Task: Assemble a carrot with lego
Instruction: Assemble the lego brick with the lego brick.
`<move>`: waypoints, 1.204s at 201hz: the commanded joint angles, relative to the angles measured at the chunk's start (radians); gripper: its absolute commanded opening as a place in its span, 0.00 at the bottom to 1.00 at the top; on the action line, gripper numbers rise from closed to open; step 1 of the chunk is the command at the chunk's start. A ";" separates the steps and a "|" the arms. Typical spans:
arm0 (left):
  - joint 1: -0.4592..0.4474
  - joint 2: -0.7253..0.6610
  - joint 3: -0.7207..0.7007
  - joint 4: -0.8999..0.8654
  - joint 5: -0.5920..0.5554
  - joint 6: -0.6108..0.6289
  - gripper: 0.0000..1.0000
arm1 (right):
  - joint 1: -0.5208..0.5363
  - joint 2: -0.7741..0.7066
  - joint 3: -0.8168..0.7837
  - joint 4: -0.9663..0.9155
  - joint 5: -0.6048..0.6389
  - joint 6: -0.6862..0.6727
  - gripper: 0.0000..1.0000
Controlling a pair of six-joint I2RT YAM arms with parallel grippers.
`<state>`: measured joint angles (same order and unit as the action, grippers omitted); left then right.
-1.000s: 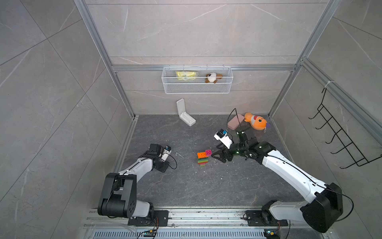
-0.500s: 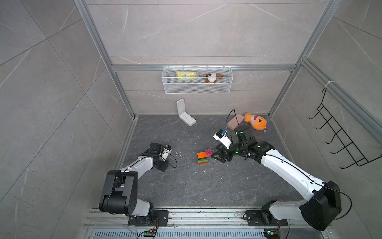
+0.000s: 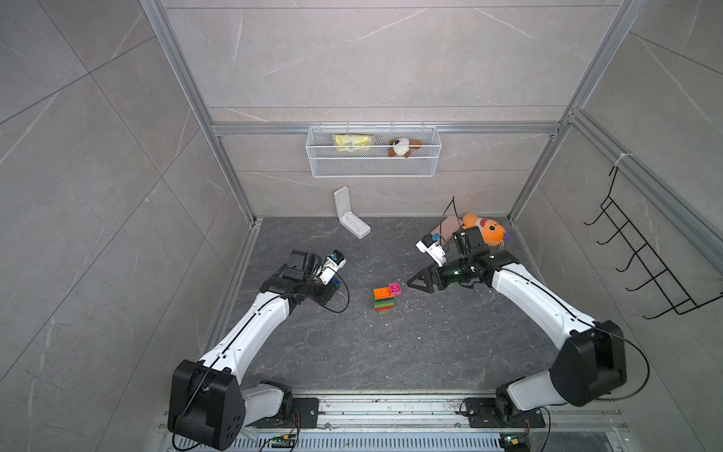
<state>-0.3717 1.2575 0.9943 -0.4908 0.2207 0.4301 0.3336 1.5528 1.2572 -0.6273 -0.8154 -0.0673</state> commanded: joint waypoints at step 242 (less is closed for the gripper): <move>-0.301 0.388 0.474 -0.369 -0.023 0.183 0.10 | 0.005 0.300 0.045 0.083 -0.268 0.166 0.61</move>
<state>-0.6697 1.6295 1.4151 -0.8223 0.1970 0.5922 0.3336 1.8267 1.2766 -0.5549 -1.0634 0.0875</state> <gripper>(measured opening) 0.347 0.612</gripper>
